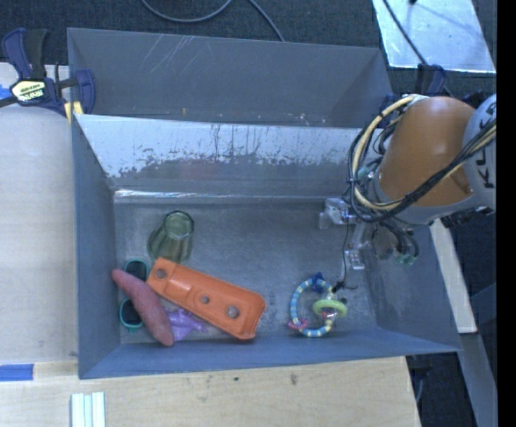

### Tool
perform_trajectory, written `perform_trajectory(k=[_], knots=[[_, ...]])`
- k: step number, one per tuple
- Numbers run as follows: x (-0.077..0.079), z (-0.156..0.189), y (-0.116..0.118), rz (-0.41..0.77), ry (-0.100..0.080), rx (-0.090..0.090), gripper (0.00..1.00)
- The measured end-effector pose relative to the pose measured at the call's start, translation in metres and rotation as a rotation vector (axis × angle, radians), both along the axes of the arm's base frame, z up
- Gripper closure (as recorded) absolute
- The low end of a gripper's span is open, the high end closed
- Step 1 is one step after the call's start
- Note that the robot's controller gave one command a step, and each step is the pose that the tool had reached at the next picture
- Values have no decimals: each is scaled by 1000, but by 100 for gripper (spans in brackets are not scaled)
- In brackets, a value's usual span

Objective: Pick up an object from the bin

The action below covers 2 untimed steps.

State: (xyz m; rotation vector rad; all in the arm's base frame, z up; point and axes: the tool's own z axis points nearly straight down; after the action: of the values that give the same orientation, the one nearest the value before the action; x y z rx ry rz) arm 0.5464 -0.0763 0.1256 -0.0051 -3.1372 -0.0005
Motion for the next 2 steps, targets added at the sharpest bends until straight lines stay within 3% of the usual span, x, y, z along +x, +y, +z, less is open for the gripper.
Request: perform_trajectory(k=[1, 2], knots=[[2, 5, 0, 2, -7, -1, 0], [-2, -6, 1, 151, -9, -1, 0]])
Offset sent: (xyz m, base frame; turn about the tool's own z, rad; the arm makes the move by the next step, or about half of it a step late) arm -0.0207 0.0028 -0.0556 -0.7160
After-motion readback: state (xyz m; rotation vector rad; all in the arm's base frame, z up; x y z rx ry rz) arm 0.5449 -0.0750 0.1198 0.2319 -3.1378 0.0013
